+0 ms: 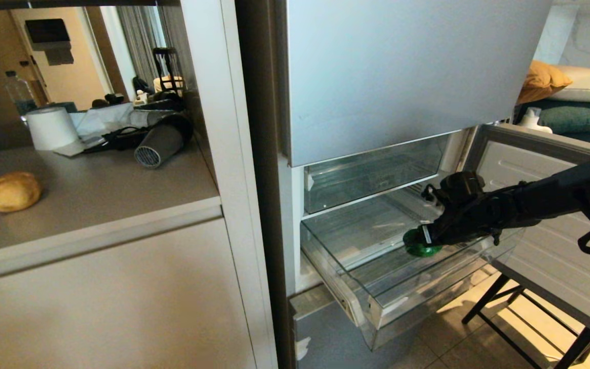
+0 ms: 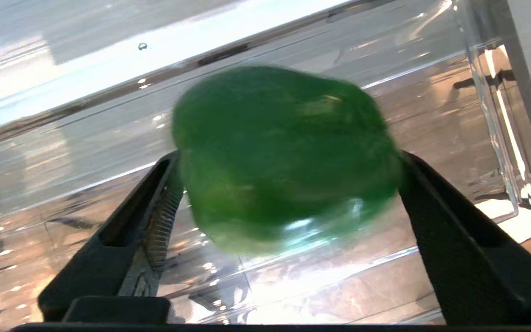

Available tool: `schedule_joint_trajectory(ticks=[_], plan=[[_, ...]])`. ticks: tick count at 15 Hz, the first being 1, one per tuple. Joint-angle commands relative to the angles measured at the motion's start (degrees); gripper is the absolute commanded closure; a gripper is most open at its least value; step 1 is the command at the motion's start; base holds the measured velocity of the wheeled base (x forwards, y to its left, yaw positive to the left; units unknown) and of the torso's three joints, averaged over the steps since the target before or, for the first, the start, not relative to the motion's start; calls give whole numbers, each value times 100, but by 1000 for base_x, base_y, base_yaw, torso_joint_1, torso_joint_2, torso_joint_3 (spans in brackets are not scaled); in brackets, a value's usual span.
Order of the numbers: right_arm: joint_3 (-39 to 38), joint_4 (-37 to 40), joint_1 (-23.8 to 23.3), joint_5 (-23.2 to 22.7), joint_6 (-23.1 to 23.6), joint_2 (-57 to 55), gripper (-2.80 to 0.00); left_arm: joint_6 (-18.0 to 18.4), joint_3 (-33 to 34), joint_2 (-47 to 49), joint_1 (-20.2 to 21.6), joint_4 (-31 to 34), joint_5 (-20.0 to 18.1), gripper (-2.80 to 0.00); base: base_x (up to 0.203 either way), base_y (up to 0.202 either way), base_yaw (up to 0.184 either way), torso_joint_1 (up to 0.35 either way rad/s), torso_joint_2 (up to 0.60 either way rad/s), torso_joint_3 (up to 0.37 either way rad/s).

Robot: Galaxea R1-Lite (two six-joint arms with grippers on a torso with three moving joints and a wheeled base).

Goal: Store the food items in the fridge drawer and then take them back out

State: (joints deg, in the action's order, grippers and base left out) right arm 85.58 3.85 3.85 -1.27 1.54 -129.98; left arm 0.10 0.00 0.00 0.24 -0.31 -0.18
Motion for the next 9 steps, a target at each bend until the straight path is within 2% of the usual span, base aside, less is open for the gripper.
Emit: schedule_joint_trajectory(ticks=[1, 9], plan=[[-6, 1, 1, -5, -4, -27, -280, -1, 18, 0, 2, -4, 1, 0, 0, 0, 0, 0, 0, 0], [-31, 1, 35, 4, -14, 200, -280, -1, 18, 0, 2, -4, 1, 0, 0, 0, 0, 0, 0, 0]])
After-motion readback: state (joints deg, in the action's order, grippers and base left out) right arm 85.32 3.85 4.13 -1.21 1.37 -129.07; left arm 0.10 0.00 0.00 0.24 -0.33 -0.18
